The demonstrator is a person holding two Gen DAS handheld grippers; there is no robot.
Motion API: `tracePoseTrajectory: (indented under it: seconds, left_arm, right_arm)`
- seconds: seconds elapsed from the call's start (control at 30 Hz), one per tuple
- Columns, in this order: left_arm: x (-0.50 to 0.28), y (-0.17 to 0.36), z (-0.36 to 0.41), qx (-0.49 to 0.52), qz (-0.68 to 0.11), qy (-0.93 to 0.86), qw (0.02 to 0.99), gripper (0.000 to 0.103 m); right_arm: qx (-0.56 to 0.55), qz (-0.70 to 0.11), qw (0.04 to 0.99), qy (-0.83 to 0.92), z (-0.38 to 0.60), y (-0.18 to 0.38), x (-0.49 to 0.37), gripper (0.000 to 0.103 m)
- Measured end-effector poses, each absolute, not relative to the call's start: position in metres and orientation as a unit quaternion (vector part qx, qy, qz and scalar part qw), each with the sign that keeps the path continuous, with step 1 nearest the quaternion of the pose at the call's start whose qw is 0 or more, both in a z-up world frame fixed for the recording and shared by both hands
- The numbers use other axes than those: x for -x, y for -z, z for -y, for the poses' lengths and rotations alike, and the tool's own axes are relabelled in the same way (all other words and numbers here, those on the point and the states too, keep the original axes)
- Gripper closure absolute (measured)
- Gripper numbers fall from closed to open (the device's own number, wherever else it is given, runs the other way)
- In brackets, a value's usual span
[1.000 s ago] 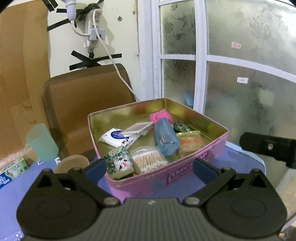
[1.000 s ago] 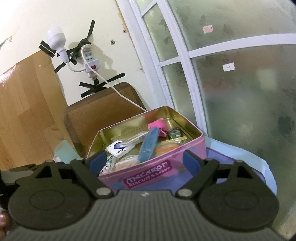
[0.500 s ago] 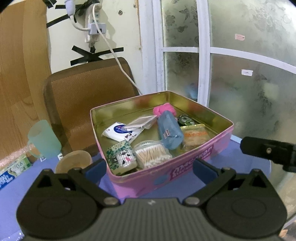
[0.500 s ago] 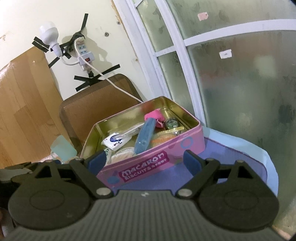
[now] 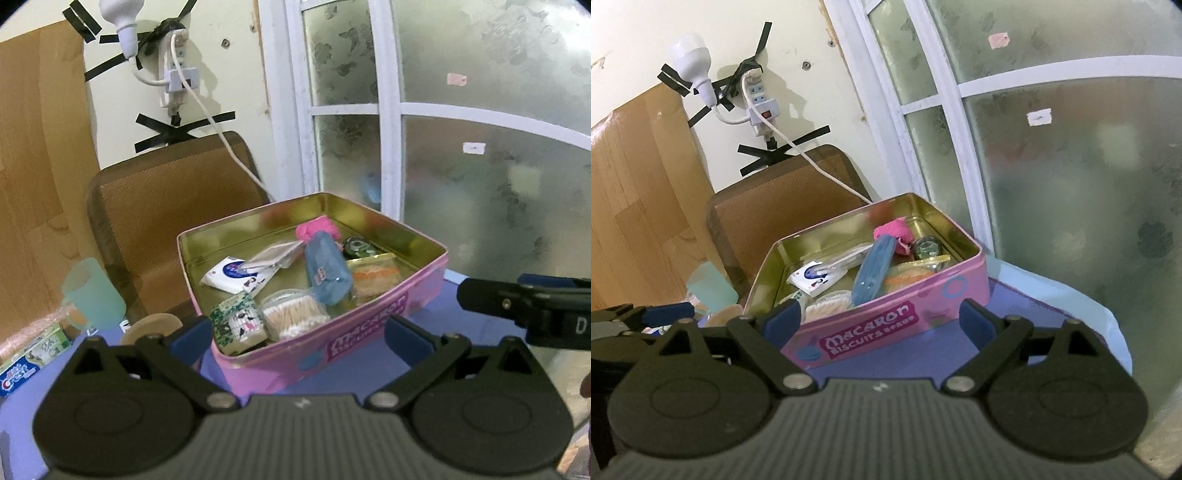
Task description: Organize soft objects
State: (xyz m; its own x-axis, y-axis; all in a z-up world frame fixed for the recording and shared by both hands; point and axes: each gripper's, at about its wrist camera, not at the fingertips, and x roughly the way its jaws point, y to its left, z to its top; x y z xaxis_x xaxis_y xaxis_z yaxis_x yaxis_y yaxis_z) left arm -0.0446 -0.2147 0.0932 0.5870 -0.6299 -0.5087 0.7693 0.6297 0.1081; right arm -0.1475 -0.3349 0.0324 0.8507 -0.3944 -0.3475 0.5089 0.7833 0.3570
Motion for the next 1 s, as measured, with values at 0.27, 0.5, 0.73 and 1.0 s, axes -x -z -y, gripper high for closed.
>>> tracePoseTrajectory:
  seconds: [0.27,0.5,0.73,1.0]
  left_arm:
    - [0.052,-0.098,0.211,-0.155,-0.214,0.406,0.875,0.000]
    - [0.059,-0.100,0.210,-0.163,-0.198,0.397,0.881,0.000]
    - [0.058,-0.101,0.206,-0.158,-0.199,0.399,0.881,0.000]
    - [0.057,-0.102,0.206,-0.156,-0.200,0.397,0.882,0.000]
  right_arm:
    - [-0.222,-0.122,0.935,0.247,0.335,-0.036,0.158,0.008]
    - [-0.223,-0.123,0.935,0.247,0.333,-0.034,0.158,0.008]
    - [-0.222,-0.112,0.933,0.259,0.335,-0.036,0.162,0.008]
    - [-0.218,-0.122,0.933,0.258,0.334,-0.032,0.159,0.008]
